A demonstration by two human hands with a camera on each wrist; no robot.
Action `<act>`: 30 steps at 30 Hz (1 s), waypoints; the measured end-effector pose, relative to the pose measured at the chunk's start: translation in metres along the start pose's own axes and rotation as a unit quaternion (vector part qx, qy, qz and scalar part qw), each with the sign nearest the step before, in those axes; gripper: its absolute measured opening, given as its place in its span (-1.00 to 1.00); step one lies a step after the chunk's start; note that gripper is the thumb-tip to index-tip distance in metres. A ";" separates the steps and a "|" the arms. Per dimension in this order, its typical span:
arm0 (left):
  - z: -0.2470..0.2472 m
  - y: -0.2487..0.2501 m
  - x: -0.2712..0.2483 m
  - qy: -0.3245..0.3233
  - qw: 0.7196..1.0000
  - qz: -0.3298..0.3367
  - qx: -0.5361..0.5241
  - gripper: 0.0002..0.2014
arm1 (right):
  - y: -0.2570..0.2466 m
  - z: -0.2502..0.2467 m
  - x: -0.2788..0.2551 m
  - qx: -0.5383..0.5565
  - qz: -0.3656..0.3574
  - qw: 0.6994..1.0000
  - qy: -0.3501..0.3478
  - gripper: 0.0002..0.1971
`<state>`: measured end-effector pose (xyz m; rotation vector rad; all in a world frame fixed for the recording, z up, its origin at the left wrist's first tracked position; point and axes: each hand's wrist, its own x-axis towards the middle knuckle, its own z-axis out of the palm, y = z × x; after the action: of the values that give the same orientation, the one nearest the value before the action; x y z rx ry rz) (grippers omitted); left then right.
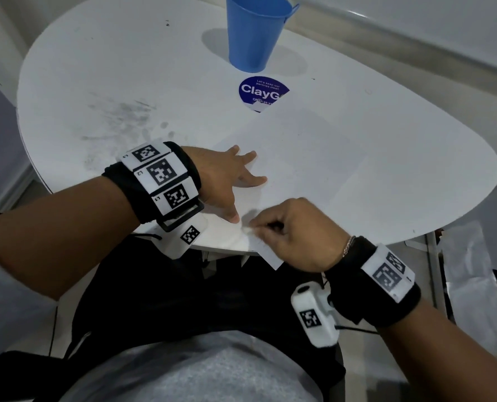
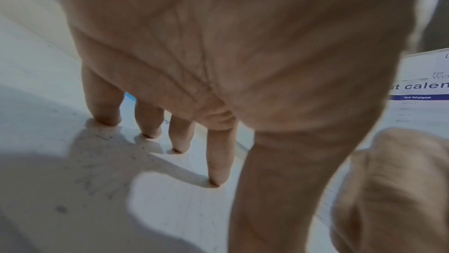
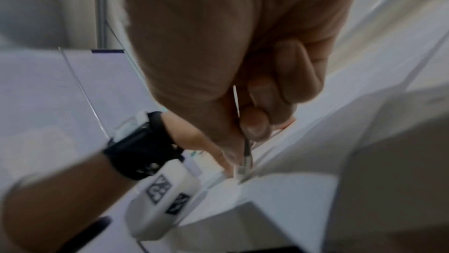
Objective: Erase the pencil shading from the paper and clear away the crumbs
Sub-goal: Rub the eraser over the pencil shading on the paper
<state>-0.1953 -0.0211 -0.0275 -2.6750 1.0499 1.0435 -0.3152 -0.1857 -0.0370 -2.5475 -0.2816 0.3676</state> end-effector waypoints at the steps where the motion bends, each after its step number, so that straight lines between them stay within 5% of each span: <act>1: 0.000 0.000 0.000 -0.001 1.000 0.001 0.000 -0.07 | -0.001 0.001 -0.002 0.004 -0.012 1.000 -0.012 -0.85; 5: 0.000 0.001 0.001 -0.003 1.000 0.002 0.005 -0.06 | 0.009 -0.005 0.005 -0.003 0.023 0.998 0.063 -0.81; 9: -0.001 -0.001 0.001 -0.007 1.000 0.007 0.005 -0.05 | -0.003 0.007 -0.002 -0.002 -0.036 0.999 0.018 -0.82; 13: -0.001 0.000 0.001 -0.001 1.000 0.007 0.002 -0.06 | 0.009 -0.002 0.005 0.015 0.014 0.998 0.055 -0.84; 17: -0.001 -0.001 0.002 -0.004 1.000 0.007 0.005 -0.05 | 0.004 0.000 0.001 -0.003 -0.017 1.000 -0.008 -0.86; 21: -0.001 0.001 0.002 -0.002 1.000 0.004 0.011 -0.06 | 0.011 -0.005 0.007 -0.007 0.012 0.998 0.069 -0.81; 26: -0.002 0.000 0.001 -0.005 1.000 0.005 0.000 -0.06 | -0.004 0.002 -0.002 -0.018 -0.032 0.999 -0.012 -0.85; 30: -0.002 0.001 0.001 -0.003 1.000 -0.001 0.013 -0.07 | 0.006 -0.006 0.005 -0.023 0.013 0.998 0.053 -0.83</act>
<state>-0.1946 -0.0229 -0.0265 -2.6497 1.0512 1.0302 -0.3077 -0.1923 -0.0369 -2.6072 -0.2190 0.2385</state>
